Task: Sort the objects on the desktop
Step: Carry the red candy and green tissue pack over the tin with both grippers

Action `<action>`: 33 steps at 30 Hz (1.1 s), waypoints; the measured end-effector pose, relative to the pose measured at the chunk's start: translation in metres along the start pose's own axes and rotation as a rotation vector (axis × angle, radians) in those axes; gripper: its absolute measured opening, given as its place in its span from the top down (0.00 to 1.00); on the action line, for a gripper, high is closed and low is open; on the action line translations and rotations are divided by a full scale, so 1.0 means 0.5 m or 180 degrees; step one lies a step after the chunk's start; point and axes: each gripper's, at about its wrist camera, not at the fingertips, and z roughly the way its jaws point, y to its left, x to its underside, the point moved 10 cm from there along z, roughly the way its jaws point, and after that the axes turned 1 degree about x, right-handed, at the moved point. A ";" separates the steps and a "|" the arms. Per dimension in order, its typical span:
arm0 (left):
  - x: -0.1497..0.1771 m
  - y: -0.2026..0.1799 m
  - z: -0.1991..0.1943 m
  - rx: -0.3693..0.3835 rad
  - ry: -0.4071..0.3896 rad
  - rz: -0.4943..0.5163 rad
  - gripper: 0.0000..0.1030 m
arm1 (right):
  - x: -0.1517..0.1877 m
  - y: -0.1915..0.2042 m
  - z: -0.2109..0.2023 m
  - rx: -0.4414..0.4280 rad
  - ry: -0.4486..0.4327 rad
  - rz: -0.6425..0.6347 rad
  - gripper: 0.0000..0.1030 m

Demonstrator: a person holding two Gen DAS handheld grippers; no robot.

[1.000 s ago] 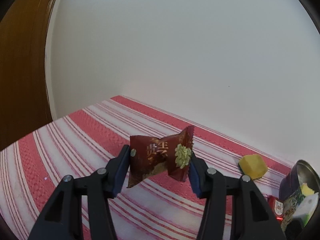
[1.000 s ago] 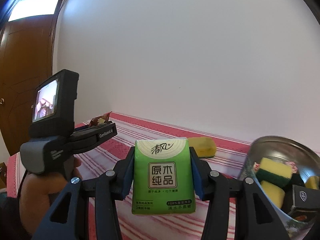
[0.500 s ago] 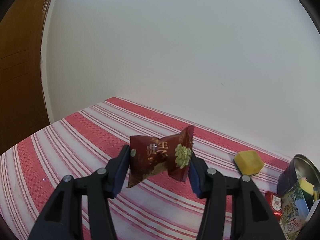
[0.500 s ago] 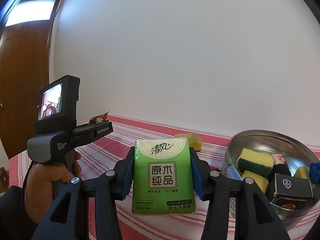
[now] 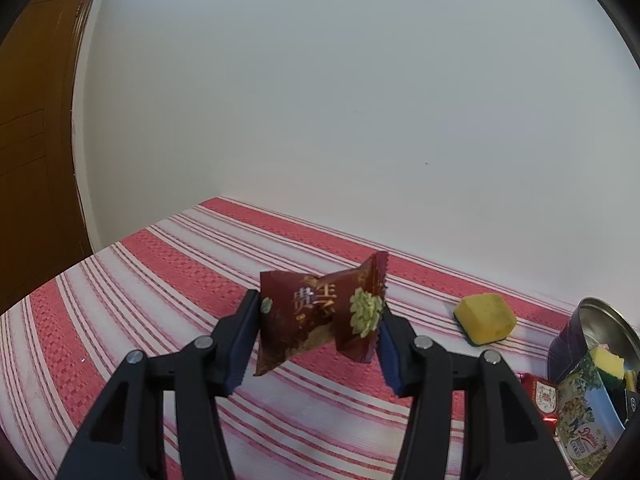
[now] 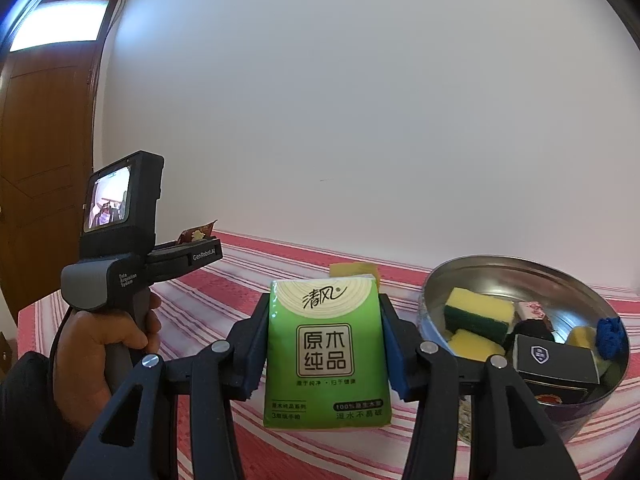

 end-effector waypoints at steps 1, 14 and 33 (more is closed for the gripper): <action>0.000 0.000 0.000 0.0002 -0.0003 0.0006 0.48 | -0.001 0.002 -0.001 0.0010 -0.0001 0.0001 0.50; 0.006 -0.043 -0.028 0.0042 -0.0134 0.0237 0.48 | 0.006 -0.047 -0.055 0.0168 -0.0060 0.0045 0.50; 0.047 -0.158 -0.092 0.0377 -0.0187 0.0546 0.48 | 0.003 -0.128 -0.143 0.0451 -0.0130 0.0153 0.49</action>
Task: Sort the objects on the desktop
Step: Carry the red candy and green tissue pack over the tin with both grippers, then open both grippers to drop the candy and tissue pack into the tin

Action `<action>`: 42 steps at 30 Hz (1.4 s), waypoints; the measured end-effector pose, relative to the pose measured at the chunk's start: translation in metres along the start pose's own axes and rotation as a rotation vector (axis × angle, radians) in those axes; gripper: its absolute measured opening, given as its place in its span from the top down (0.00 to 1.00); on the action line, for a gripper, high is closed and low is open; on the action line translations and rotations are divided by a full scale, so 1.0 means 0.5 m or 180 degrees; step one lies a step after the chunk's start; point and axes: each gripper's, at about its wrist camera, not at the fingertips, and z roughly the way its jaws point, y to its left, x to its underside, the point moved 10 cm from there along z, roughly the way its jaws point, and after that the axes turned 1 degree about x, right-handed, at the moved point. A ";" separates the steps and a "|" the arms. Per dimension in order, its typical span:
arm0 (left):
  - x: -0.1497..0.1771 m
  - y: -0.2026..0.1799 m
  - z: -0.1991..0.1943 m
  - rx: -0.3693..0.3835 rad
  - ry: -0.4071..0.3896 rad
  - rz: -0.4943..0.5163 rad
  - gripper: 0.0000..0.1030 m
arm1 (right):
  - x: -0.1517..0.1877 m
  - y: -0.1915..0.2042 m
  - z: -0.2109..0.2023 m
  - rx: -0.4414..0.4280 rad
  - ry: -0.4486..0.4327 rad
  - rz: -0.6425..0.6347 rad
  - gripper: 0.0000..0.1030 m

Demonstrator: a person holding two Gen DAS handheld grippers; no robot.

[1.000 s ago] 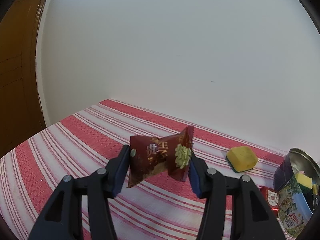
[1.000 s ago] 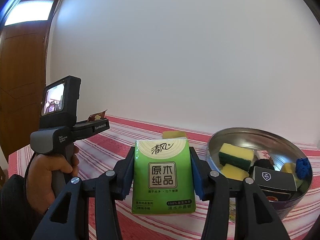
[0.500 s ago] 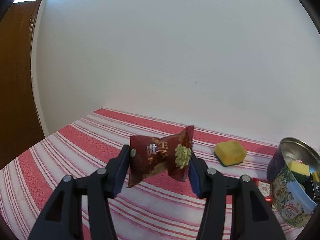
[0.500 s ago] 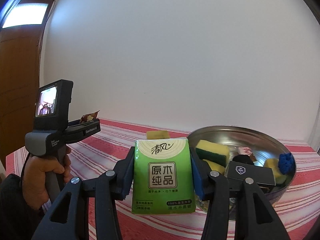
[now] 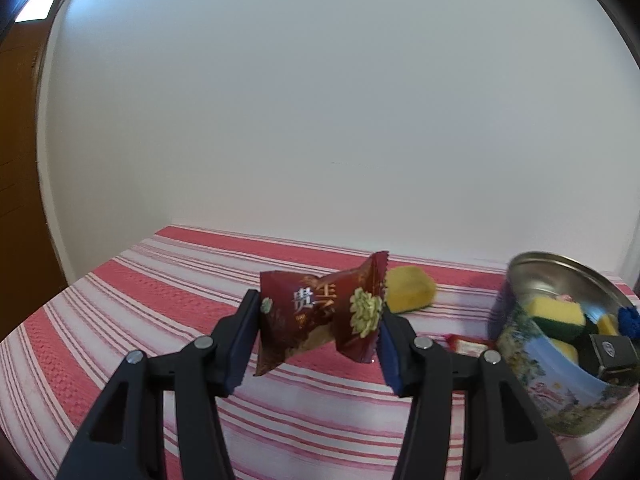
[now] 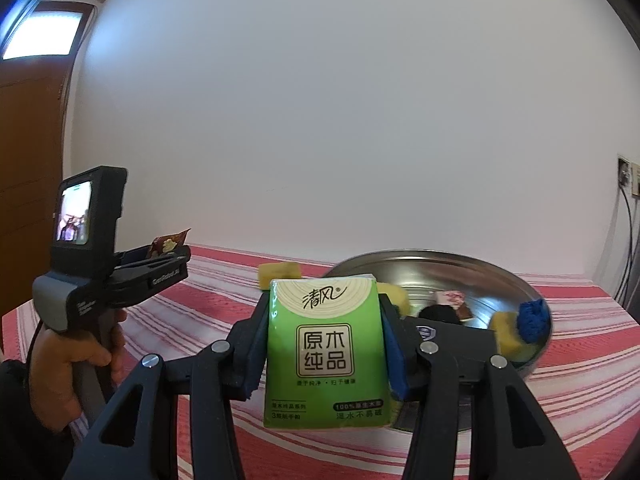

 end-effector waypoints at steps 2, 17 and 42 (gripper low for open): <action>0.004 -0.030 -0.016 0.0075 0.0008 0.0033 0.48 | -0.002 -0.013 -0.006 0.0051 -0.0003 0.0016 0.49; 0.002 -0.196 -0.066 0.0634 0.0001 0.0127 0.48 | -0.030 -0.128 -0.082 0.0492 -0.0074 0.0173 0.49; -0.016 -0.540 -0.012 0.1141 0.0503 0.0684 0.48 | -0.056 -0.304 0.070 0.0934 0.0445 0.0416 0.49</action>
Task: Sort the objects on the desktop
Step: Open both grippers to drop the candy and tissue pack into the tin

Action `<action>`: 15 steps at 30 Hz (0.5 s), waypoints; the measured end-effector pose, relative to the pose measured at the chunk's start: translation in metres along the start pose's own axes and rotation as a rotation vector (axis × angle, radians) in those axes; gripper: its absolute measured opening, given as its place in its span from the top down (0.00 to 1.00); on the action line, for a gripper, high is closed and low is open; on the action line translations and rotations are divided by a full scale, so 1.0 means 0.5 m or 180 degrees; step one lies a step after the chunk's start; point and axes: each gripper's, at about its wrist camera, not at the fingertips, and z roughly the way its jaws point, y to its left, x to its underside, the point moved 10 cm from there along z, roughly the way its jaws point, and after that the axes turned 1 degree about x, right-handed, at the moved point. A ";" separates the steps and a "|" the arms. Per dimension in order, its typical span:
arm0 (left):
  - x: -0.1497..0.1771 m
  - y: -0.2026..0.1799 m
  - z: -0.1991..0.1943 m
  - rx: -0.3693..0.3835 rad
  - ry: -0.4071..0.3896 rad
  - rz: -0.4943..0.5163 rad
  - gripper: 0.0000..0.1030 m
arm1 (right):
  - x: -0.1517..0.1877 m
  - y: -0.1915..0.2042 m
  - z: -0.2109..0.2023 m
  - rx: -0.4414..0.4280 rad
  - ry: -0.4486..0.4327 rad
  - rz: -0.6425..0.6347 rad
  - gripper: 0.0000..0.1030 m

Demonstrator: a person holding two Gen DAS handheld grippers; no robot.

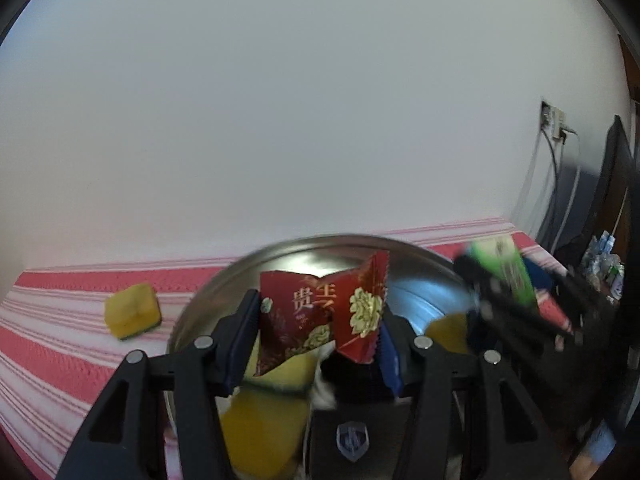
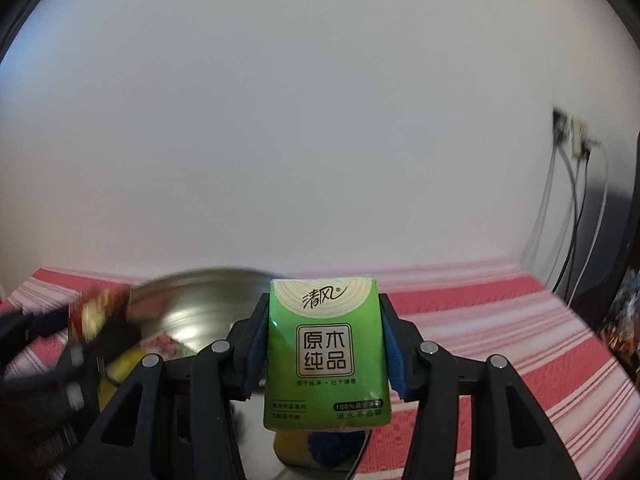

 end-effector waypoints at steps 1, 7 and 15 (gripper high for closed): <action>-0.009 0.002 0.008 -0.0026 0.0020 0.0007 0.48 | 0.005 0.002 0.002 -0.0012 0.0037 0.0015 0.49; -0.059 0.024 0.074 -0.0249 0.0253 0.0014 0.48 | 0.018 0.036 -0.011 -0.0147 0.0106 -0.0020 0.49; -0.067 0.019 0.125 -0.0309 0.0601 -0.0067 0.03 | 0.036 0.052 -0.041 -0.0250 0.0147 0.0256 0.22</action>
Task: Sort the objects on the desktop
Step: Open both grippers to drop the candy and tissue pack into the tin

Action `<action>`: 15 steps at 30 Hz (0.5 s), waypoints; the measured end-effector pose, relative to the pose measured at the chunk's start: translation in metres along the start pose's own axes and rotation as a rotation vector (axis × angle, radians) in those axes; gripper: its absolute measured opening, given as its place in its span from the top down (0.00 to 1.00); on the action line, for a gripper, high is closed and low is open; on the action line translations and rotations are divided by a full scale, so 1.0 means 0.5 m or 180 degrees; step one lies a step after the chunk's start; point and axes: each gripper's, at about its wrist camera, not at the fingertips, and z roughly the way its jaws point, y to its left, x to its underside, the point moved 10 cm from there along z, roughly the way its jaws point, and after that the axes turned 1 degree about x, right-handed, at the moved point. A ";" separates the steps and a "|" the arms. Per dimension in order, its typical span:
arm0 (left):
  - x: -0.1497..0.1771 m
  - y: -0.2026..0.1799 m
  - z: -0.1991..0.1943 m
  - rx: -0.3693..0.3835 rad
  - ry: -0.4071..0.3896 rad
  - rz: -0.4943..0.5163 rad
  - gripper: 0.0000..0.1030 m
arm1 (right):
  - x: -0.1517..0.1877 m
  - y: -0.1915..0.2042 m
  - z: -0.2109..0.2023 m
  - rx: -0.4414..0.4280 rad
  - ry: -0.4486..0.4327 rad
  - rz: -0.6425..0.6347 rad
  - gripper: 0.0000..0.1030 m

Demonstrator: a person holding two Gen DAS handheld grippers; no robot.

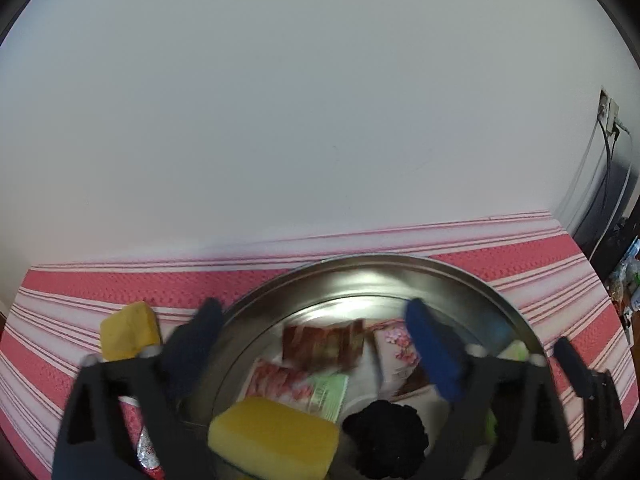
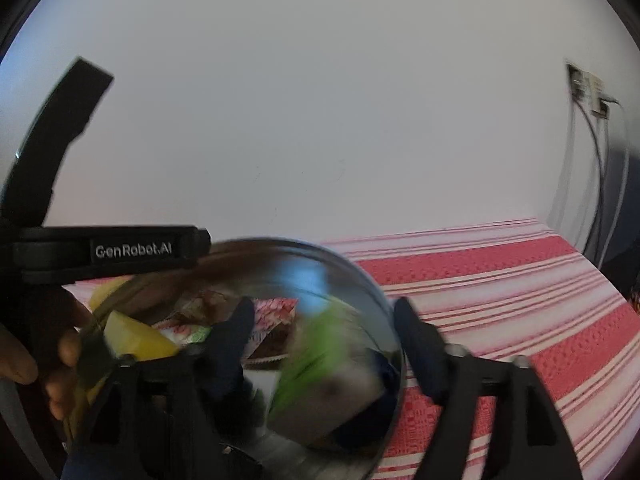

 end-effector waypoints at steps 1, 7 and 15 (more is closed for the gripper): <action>-0.004 0.001 -0.009 -0.0029 -0.0062 0.0011 0.02 | -0.003 0.003 -0.011 -0.0006 -0.0072 0.0036 0.22; -0.023 0.000 -0.070 -0.0123 -0.0401 0.0056 0.01 | -0.025 0.032 -0.068 -0.0079 -0.0367 0.0181 0.22; 0.003 0.086 -0.139 -0.0226 -0.0668 -0.0089 0.01 | -0.070 0.037 -0.112 -0.0080 -0.0819 0.0165 0.10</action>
